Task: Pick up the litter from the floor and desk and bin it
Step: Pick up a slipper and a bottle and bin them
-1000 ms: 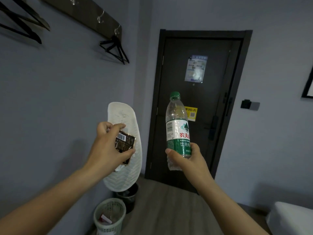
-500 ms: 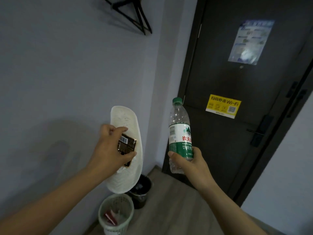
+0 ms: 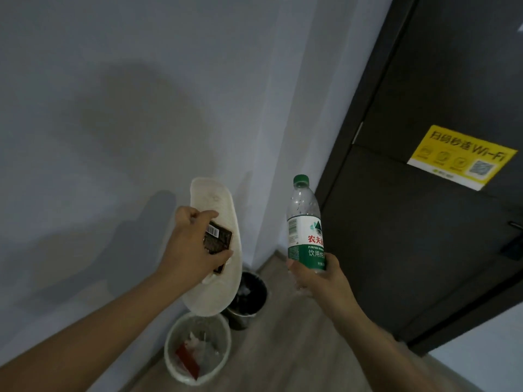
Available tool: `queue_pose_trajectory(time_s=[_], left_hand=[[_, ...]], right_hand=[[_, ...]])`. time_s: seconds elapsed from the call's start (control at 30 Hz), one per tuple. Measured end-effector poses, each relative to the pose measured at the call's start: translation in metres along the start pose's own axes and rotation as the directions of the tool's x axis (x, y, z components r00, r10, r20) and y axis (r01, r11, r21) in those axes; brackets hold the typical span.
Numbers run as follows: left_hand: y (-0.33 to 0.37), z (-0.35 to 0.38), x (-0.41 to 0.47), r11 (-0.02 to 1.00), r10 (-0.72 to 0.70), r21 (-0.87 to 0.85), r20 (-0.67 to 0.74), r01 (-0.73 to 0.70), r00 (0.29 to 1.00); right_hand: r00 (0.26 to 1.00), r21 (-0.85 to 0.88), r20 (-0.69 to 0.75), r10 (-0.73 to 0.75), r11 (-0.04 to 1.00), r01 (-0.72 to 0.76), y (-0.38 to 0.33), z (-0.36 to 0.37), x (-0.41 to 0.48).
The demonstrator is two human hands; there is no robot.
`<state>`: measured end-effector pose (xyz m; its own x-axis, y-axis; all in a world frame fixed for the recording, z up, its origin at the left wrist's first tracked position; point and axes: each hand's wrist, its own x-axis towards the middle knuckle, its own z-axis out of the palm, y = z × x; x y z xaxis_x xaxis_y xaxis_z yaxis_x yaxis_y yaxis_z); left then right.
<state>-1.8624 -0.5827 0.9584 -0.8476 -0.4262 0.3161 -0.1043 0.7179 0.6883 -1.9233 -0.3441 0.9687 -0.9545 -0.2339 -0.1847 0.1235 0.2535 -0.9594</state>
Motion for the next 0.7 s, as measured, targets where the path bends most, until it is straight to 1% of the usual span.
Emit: queue_pose_trajectory(time_s=[0.1, 0.17, 0.27, 0.4, 0.53, 0.7], left_hand=[[-0.020, 0.026, 0.024, 0.998, -0.062, 0.019, 0.061, 0.061, 0.996], [-0.032, 0.043, 0.038, 0.995, -0.099, 0.033, 0.083, 0.097, 0.992], [-0.050, 0.073, 0.057, 0.988, -0.151, 0.049, 0.100, 0.146, 0.984], [-0.074, 0.122, 0.081, 0.964, -0.261, 0.075, 0.096, 0.254, 0.961], [-0.089, 0.174, 0.099, 0.904, -0.414, 0.163, 0.096, 0.396, 0.905], [-0.118, 0.236, 0.102, 0.781, -0.614, 0.236, 0.122, 0.578, 0.780]], right_hand=[[0.998, -0.015, -0.005, 0.059, 0.998, -0.059, 0.015, 0.007, 0.045], [0.996, -0.044, 0.033, 0.088, 0.995, -0.087, 0.025, 0.009, 0.074], [0.986, -0.062, 0.087, 0.143, 0.988, -0.138, 0.044, 0.009, 0.121], [0.967, -0.124, 0.144, 0.210, 0.973, -0.193, 0.073, 0.009, 0.191], [0.934, -0.223, 0.186, 0.305, 0.939, -0.262, 0.110, 0.007, 0.262], [0.855, -0.340, 0.292, 0.429, 0.882, -0.327, 0.158, 0.017, 0.329]])
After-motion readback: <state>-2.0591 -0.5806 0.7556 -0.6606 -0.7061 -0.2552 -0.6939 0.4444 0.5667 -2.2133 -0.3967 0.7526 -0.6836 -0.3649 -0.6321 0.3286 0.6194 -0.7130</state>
